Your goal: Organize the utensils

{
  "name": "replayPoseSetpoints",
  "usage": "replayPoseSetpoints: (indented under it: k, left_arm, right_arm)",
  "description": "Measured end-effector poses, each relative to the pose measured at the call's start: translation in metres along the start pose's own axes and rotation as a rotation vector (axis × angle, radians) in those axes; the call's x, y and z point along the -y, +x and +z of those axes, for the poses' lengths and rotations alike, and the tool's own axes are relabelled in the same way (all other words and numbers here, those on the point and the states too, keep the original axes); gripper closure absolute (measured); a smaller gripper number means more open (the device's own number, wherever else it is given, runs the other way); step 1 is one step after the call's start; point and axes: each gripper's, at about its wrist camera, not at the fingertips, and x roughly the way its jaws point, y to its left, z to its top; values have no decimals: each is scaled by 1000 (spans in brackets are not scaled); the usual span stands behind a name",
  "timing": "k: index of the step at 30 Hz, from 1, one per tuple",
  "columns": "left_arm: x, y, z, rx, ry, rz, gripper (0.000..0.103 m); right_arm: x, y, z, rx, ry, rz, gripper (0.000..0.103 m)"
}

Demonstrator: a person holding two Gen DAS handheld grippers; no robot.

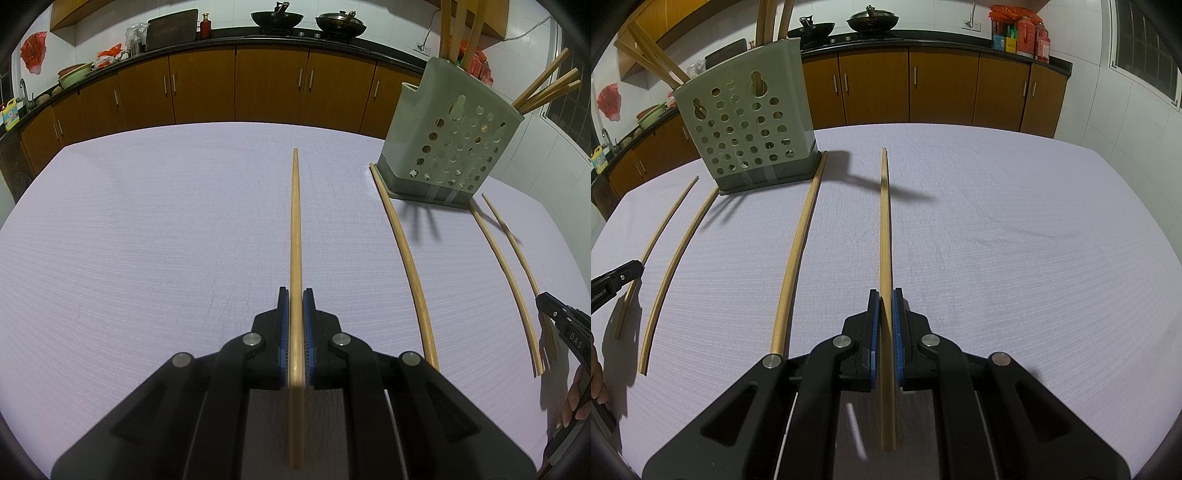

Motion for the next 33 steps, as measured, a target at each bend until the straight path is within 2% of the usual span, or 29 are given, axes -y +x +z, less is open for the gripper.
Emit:
replayPoseSetpoints:
  k: [16,24,27,33]
  left_arm:
    - [-1,1,0,1,3,2,93]
    - [7,-8,-10,-6,54,34,95]
    - [6,-26,-6,36,47,11,95]
    - [9,-82,20,193,67,-32,95]
  right_arm:
    - [0,-1,0,0,3,3,95]
    - [3,-5,-1,9,30,34,95]
    - [3,-22,3,78,36,47,96]
    - [-1,-76,30,263,44,60,96]
